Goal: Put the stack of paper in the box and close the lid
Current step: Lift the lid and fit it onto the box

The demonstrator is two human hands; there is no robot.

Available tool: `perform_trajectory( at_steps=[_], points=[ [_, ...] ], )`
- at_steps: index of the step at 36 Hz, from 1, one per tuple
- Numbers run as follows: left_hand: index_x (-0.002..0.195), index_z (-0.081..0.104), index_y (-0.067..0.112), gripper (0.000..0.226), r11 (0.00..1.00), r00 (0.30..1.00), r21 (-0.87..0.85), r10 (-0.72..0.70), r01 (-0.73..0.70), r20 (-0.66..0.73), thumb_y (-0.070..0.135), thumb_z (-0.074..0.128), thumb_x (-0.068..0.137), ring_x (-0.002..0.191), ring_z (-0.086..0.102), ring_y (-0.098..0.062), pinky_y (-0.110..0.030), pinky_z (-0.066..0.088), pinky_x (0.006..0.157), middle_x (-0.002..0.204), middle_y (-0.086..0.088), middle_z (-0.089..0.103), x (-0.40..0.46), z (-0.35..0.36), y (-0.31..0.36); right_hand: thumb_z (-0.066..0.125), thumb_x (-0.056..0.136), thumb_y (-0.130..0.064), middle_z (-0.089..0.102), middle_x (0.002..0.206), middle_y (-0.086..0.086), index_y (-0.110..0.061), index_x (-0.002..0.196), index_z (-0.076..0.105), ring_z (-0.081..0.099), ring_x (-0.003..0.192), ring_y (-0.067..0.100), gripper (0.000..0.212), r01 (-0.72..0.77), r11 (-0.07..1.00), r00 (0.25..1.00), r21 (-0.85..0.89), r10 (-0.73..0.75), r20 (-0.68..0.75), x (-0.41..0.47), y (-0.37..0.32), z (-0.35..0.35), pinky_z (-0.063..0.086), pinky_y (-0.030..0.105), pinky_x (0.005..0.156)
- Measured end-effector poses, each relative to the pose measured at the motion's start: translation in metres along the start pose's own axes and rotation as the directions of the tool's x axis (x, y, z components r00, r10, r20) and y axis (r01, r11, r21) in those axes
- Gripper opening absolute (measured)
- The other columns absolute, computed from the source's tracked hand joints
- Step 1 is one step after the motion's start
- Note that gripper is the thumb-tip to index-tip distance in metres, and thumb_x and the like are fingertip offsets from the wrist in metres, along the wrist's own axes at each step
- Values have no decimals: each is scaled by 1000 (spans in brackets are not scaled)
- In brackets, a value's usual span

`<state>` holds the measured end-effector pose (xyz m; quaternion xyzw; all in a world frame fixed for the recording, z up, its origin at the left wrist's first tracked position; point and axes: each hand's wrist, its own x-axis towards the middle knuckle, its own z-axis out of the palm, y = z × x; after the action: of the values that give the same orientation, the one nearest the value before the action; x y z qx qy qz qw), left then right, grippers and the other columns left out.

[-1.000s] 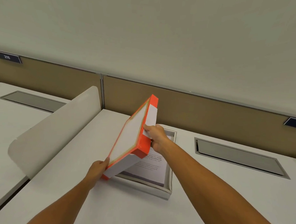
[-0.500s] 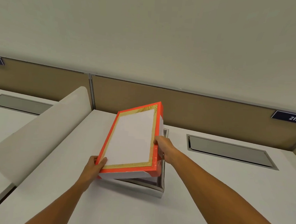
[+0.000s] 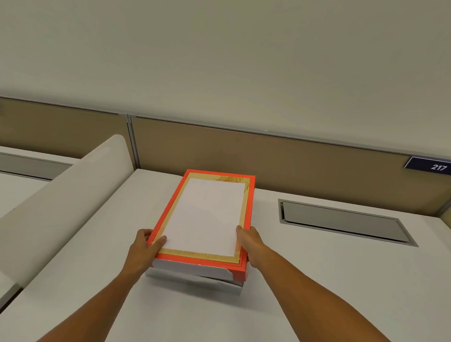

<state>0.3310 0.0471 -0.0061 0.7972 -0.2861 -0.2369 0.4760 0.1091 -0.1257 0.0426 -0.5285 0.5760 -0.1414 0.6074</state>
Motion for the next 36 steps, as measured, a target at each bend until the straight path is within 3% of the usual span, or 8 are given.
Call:
perform_trajectory(
  at_steps=[3, 8, 14, 20, 24, 29, 33, 36],
  points=[
    [125, 43, 20, 44, 1000, 1000, 15, 16, -15, -10, 39, 63, 91, 91, 64, -23, -25, 55, 59, 113, -3, 58, 0, -2, 0, 40, 102, -40, 63, 118, 7, -20, 138, 42, 64, 100, 24, 41, -29, 1000, 1000, -9, 29, 7, 1, 9, 1, 57, 37, 83],
    [124, 44, 19, 43, 999, 1000, 48, 6, -6, -15, 39, 63, 91, 91, 64, -25, -26, 55, 55, 114, -5, 59, 2, 0, -3, 42, 103, -38, 64, 105, 5, -20, 131, 47, 62, 83, 18, 34, -71, 997, 997, -1, 71, 5, 4, 16, 0, 52, 30, 69],
    [132, 44, 12, 49, 998, 1000, 70, 3, -2, -22, 35, 62, 93, 95, 62, -27, -49, 58, 85, 115, -5, 58, -1, 6, -2, 41, 103, -34, 61, 122, 5, -24, 141, 40, 62, 104, 25, 39, -30, 999, 999, -17, 30, -31, 14, 19, 4, 55, 38, 86],
    [134, 44, 12, 48, 995, 1000, 98, -5, 8, -27, 34, 61, 94, 93, 62, -25, -47, 58, 84, 114, -2, 57, -4, 8, -1, 41, 103, -30, 58, 128, 6, -22, 145, 37, 60, 108, 26, 42, -30, 998, 998, -47, 28, -50, 21, 21, 8, 54, 41, 92],
    [132, 45, 11, 48, 991, 1000, 135, -21, 22, -8, 35, 60, 94, 92, 61, -24, -46, 58, 83, 113, -4, 58, 1, 8, 0, 42, 103, -29, 57, 134, 6, -21, 148, 35, 59, 109, 27, 45, -18, 998, 998, -56, 15, -63, 23, 20, 9, 53, 38, 87],
    [132, 44, 11, 49, 984, 998, 168, -55, 53, 11, 37, 60, 94, 91, 61, -23, -43, 58, 78, 119, -9, 60, 4, 9, -7, 43, 103, -24, 56, 134, 8, -19, 149, 33, 59, 112, 28, 48, -42, 997, 997, -70, 37, -71, 25, 18, 11, 53, 43, 97],
    [138, 41, 13, 61, 974, 998, 221, -58, 57, 0, 44, 62, 90, 102, 63, -29, -46, 56, 86, 130, -10, 57, 12, 11, -8, 51, 99, -31, 40, 149, 12, -17, 157, 11, 49, 127, 31, 72, -88, 983, 990, -160, 69, -123, 28, 15, 14, 49, 44, 101],
    [143, 37, 16, 72, 946, 1000, 323, -3, 7, -14, 52, 63, 86, 119, 58, -33, -49, 51, 95, 141, -9, 49, 20, 12, -5, 54, 96, -43, 31, 154, 13, -19, 157, 6, 41, 136, 34, 81, -50, 923, 976, -381, -36, -216, 30, 12, 19, 46, 46, 106]
  ],
)
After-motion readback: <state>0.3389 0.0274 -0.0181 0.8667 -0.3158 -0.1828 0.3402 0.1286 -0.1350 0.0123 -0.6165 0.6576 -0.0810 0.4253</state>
